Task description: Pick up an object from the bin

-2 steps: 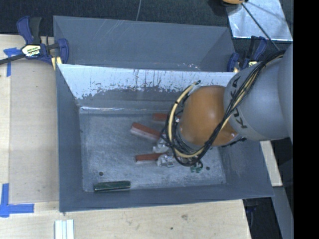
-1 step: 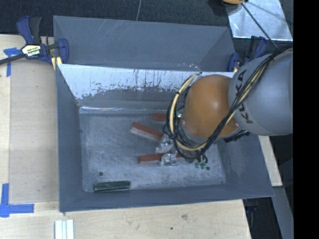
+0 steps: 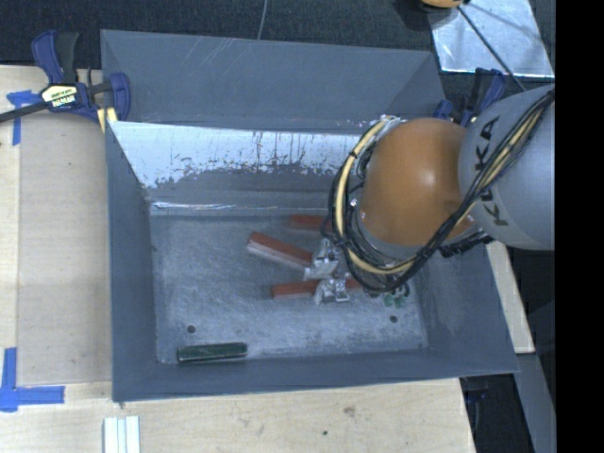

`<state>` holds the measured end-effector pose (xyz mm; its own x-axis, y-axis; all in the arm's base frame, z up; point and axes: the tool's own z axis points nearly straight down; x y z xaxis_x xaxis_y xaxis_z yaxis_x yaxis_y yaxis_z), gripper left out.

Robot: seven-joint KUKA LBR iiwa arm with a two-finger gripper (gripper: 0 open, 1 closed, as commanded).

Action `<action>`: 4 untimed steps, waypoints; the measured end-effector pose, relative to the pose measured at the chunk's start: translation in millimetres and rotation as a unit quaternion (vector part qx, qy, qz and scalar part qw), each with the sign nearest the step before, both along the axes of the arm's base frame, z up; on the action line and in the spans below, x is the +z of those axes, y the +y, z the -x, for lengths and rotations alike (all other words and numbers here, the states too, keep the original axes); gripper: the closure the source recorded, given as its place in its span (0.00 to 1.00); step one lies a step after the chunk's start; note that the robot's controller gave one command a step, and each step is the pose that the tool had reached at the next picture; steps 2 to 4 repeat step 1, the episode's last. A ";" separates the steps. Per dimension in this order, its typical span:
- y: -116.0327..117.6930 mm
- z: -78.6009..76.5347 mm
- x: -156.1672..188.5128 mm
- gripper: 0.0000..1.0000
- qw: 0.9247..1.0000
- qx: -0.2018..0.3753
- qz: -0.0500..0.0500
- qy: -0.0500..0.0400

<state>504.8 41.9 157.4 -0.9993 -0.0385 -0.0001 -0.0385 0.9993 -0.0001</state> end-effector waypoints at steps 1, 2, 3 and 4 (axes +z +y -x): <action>12.0 -13.3 86.4 1.00 1.000 -0.008 0.000 -0.001; 12.0 -13.3 86.4 1.00 1.000 -0.008 0.000 -0.001; 12.0 -13.3 86.4 1.00 1.000 -0.008 0.000 -0.001; 12.0 -13.3 86.4 1.00 1.000 -0.008 0.000 -0.001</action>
Offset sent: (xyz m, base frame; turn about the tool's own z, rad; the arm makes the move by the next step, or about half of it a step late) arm 0.0000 0.0000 0.0000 0.0000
